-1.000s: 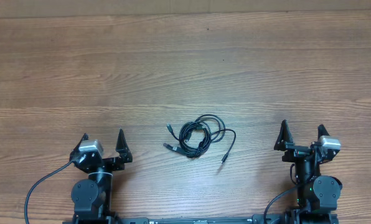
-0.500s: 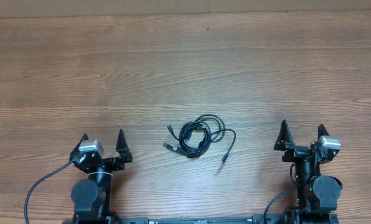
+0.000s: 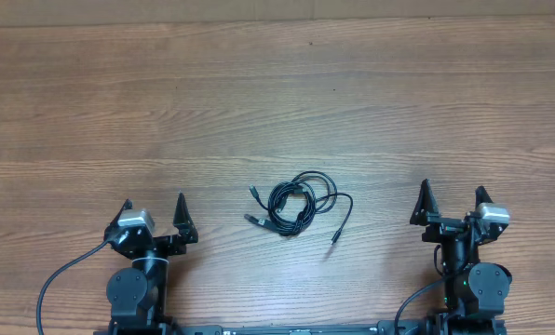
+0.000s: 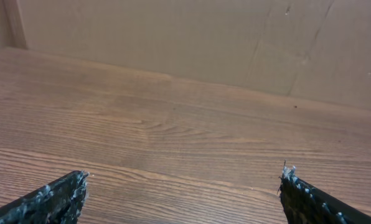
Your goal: Untangle cables
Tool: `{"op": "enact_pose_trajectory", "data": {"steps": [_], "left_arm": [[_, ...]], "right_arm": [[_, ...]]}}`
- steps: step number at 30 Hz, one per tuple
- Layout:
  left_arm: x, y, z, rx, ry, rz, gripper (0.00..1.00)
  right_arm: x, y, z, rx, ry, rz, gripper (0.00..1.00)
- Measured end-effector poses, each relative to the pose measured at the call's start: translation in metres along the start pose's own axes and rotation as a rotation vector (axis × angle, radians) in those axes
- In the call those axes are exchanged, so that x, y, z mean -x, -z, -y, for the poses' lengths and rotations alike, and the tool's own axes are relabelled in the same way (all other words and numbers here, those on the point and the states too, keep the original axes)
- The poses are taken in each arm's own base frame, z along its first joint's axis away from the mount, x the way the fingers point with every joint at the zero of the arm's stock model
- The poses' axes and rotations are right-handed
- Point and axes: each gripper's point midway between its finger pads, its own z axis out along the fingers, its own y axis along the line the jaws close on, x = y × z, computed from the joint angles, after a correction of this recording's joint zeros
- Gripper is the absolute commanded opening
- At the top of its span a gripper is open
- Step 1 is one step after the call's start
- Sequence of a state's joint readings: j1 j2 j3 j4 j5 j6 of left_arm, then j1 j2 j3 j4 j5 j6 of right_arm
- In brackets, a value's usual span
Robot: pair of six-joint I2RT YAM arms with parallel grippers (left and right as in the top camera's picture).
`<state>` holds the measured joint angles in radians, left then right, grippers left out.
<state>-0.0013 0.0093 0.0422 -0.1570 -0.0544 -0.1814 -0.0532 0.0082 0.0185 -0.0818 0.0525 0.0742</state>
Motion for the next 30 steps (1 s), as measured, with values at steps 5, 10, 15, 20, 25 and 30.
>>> {"op": "enact_pose_trajectory", "data": {"steps": [5,10,15,20,25,30], "left_arm": [[0.000,0.000,0.000,0.000,0.000,0.000,1.00],[0.000,0.000,0.000,0.000,0.000,0.000,1.00],[0.000,0.000,0.000,0.000,0.000,0.000,1.00],[0.000,0.000,0.000,0.000,0.000,0.000,1.00],[0.003,0.000,0.007,-0.039,0.001,0.010,0.99],[0.007,0.003,0.015,-0.080,0.000,0.002,1.00]], "right_arm": [[0.000,0.000,0.000,0.000,-0.001,0.000,1.00],[0.000,0.000,0.000,0.000,0.000,0.000,1.00],[0.000,0.000,0.000,0.000,0.000,0.000,1.00],[0.000,0.000,0.000,0.000,0.000,0.000,1.00],[0.000,0.000,0.000,-0.001,0.000,0.000,1.00],[0.000,0.000,0.000,0.000,0.000,0.000,1.00]]}}
